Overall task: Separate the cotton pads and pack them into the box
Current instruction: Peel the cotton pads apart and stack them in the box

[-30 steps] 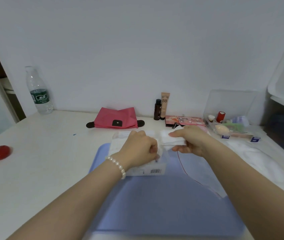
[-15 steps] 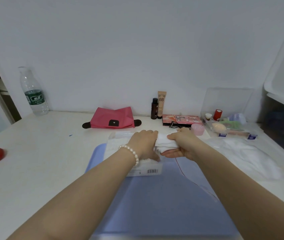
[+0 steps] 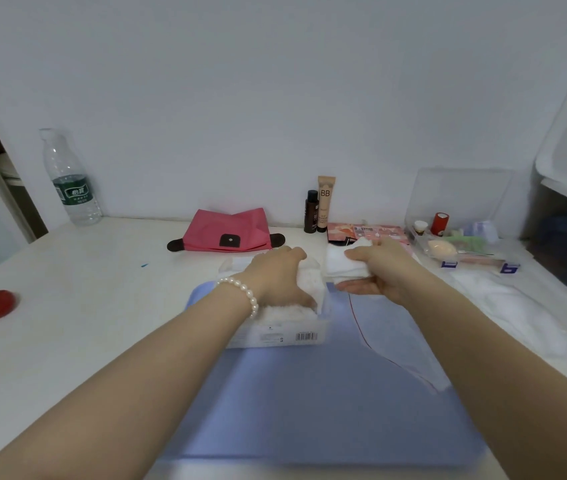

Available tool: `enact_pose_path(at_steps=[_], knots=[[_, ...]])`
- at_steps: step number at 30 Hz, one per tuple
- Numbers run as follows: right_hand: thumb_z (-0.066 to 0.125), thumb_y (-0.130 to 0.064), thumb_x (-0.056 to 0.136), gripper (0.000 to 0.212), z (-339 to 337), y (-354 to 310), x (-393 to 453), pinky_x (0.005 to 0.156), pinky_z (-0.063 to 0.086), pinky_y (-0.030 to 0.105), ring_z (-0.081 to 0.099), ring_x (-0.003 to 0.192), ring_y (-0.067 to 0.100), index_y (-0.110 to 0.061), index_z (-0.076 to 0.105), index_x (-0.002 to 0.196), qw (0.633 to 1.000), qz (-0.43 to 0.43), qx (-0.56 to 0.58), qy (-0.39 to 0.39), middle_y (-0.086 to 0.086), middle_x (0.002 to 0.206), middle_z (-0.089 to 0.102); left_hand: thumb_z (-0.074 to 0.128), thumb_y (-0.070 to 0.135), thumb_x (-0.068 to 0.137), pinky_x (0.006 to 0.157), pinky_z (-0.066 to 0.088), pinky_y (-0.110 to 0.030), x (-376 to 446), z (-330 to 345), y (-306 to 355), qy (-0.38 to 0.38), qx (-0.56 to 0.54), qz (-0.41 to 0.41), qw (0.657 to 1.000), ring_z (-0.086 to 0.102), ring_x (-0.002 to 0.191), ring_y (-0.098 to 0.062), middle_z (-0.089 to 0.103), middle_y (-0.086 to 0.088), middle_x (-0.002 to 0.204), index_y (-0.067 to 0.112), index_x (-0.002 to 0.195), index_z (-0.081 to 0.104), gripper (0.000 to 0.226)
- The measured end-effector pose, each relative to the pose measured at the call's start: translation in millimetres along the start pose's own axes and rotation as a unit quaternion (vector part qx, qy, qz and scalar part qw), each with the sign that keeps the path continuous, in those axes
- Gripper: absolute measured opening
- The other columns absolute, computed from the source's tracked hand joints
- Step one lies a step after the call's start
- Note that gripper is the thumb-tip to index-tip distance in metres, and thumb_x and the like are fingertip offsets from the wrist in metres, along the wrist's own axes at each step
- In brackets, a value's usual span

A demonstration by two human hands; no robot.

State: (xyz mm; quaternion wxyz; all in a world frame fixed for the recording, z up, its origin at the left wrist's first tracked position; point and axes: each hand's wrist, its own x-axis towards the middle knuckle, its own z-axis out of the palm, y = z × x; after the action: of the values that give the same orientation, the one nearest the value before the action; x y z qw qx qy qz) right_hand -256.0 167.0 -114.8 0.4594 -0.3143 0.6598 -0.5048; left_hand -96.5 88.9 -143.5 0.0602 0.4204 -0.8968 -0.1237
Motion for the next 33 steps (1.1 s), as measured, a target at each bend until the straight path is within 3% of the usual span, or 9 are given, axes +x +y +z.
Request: enact_pose_path(at_steps=[5,10,13,17,22,25,28,30,33], knots=[[0.069,-0.010,0.081,0.032,-1.8,-9.3,-6.1,0.035,0.044,0.019,0.061,0.041,0.019,-0.007,0.050,0.106,0.996,-0.012,-0.092,-0.016,0.016,0.078,0.066,0.071,0.041,0.072,0.084,0.036,-0.031,-21.2,-4.2,0.3,0.085,-0.011,0.012,0.996,0.040,0.106,-0.023,0.044,0.001,0.104,0.022,0.095,0.047,0.038],[0.073,-0.010,0.077,0.032,18.7,2.5,-9.1,0.033,0.039,0.017,0.056,0.035,0.018,-0.011,0.043,0.087,0.984,-0.004,-0.175,-0.041,0.018,0.076,0.061,0.068,0.052,0.070,0.094,0.035,-0.038,-29.6,15.3,11.4,0.060,0.013,-0.043,0.997,0.033,0.114,-0.025,0.041,-0.005,0.117,0.020,0.105,0.046,0.053],[0.072,-0.007,0.077,0.033,25.6,6.5,-10.3,0.032,0.039,0.018,0.056,0.035,0.020,-0.011,0.039,0.078,0.979,-0.004,-0.196,-0.048,0.019,0.074,0.061,0.072,0.041,0.070,0.098,0.032,-0.036,-28.2,16.8,8.5,0.063,-0.015,-0.078,0.995,0.034,0.117,-0.027,0.040,-0.005,0.120,0.020,0.116,0.045,0.057],[0.072,-0.007,0.074,0.029,33.5,8.9,-11.8,0.034,0.041,0.020,0.058,0.040,0.024,-0.008,0.044,0.077,0.960,-0.033,-0.277,-0.029,0.018,0.071,0.061,0.069,0.024,0.070,0.110,0.020,-0.043,-29.1,16.3,6.3,0.054,-0.037,-0.092,0.994,0.029,0.120,-0.025,0.034,0.000,0.112,0.026,0.103,0.042,0.042],[0.070,-0.012,0.071,0.033,49.6,4.1,-17.3,0.053,0.051,0.030,0.059,0.045,0.021,-0.010,0.048,0.095,0.882,-0.071,-0.466,-0.018,0.003,0.078,0.053,0.065,0.015,0.069,0.111,0.018,-0.043,-30.1,14.4,4.0,0.064,-0.051,-0.089,0.993,0.030,0.117,-0.023,0.030,0.004,0.105,0.028,0.094,0.039,0.039],[0.066,-0.013,0.073,0.027,59.2,1.3,-20.1,0.049,0.043,0.021,0.059,0.050,0.019,-0.014,0.047,0.091,0.816,-0.084,-0.572,-0.014,0.000,0.076,0.054,0.066,0.017,0.069,0.111,0.018,-0.043,-31.6,15.0,2.1,0.066,-0.044,-0.086,0.993,0.030,0.116,-0.022,0.031,0.003,0.105,0.027,0.093,0.040,0.037],[0.058,-0.012,0.081,0.020,70.9,0.6,-24.9,0.059,0.039,0.023,0.058,0.080,0.022,-0.013,0.051,0.101,0.736,-0.135,-0.663,0.002,0.000,0.084,0.053,0.068,0.021,0.070,0.110,0.018,-0.041,-33.4,16.4,0.0,0.070,-0.040,-0.086,0.993,0.031,0.115,-0.022,0.032,0.004,0.104,0.027,0.092,0.040,0.037],[0.047,-0.014,0.089,0.023,79.9,3.4,-25.4,0.070,0.038,0.027,0.058,0.101,0.024,-0.010,0.053,0.111,0.710,-0.163,-0.685,0.019,0.004,0.103,0.058,0.069,0.028,0.071,0.108,0.019,-0.040,-33.8,17.2,0.8,0.078,-0.040,-0.085,0.993,0.032,0.114,-0.022,0.032,0.003,0.103,0.026,0.091,0.040,0.035],[0.046,-0.011,0.090,0.027,89.8,9.6,-21.3,0.070,0.037,0.029,0.056,0.109,0.024,-0.009,0.050,0.117,0.684,-0.171,-0.708,0.040,0.005,0.119,0.057,0.066,0.035,0.072,0.109,0.020,-0.044,-35.0,16.8,3.9,0.071,-0.031,-0.085,0.993,0.032,0.114,-0.023,0.031,0.002,0.102,0.024,0.091,0.038,0.035]])
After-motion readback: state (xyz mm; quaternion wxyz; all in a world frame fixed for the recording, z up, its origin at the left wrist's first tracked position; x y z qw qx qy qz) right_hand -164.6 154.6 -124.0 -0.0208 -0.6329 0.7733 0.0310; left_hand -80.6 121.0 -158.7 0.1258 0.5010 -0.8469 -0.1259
